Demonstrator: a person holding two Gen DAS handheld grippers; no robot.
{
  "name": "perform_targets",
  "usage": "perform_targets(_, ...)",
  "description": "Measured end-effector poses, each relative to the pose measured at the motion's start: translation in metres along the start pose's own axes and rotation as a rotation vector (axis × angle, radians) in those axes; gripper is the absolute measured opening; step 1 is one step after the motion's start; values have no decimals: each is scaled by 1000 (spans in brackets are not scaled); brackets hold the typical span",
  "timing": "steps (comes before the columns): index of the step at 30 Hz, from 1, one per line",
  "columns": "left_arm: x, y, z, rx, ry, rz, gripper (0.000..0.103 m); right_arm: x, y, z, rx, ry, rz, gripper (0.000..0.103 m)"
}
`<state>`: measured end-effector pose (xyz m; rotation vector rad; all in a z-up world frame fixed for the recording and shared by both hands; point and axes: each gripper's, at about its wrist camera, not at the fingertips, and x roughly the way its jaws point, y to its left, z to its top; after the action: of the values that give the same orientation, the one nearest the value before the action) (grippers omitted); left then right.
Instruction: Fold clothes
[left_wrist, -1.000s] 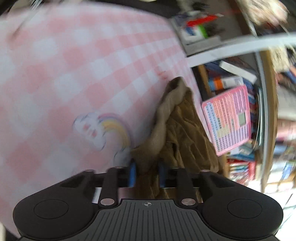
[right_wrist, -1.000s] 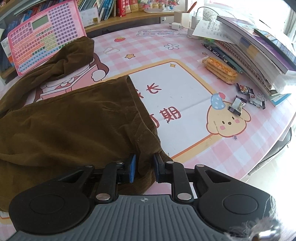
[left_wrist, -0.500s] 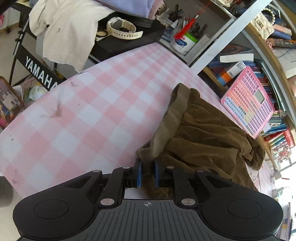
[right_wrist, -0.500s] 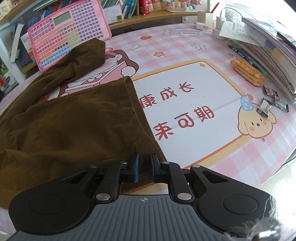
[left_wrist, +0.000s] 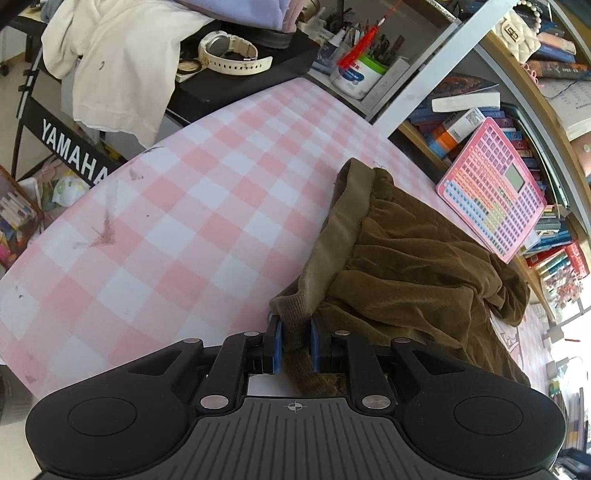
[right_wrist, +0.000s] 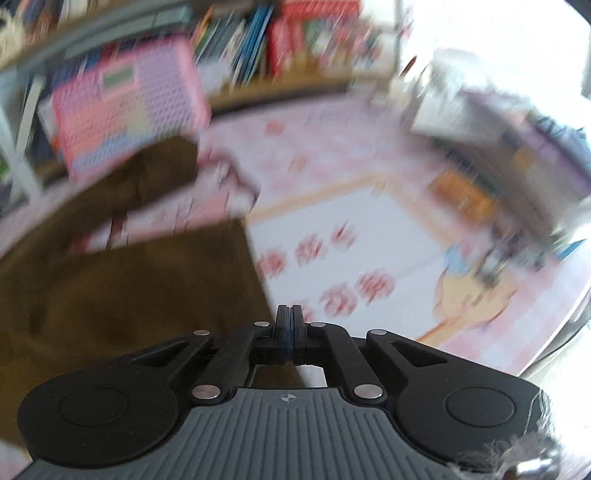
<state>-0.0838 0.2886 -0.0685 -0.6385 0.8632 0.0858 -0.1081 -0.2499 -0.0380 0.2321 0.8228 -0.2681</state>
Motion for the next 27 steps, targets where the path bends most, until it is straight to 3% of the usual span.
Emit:
perform_targets(1, 1, 0, 0, 1, 0, 1, 18, -6, -3, 4, 13, -27, -3, 0)
perform_targets(5, -1, -4, 3, 35, -2, 17, 24, 11, -13, -5, 49, 76, -16, 1)
perform_targets(7, -5, -7, 6, 50, -24, 35, 43, 12, -15, -7, 76, 93, 9, 1)
perform_targets(9, -7, -10, 9, 63, -65, 78, 52, 8, -8, -4, 57, 82, 45, 1)
perform_targets(12, -8, -22, 13, 99, -122, 108, 52, 7, 3, 5, 12, 80, 95, 5)
perform_targets(17, -10, -51, 3, 146, -191, 81, 55, 9, 21, 25, -108, 67, 178, 32)
perform_targets(22, -5, -86, -18, 156, -205, 71, 57, 21, 38, 61, -270, 24, 278, 35)
perform_targets(27, 1, -126, -42, 126, -223, 94, 57, 51, 45, 108, -453, -5, 412, 48)
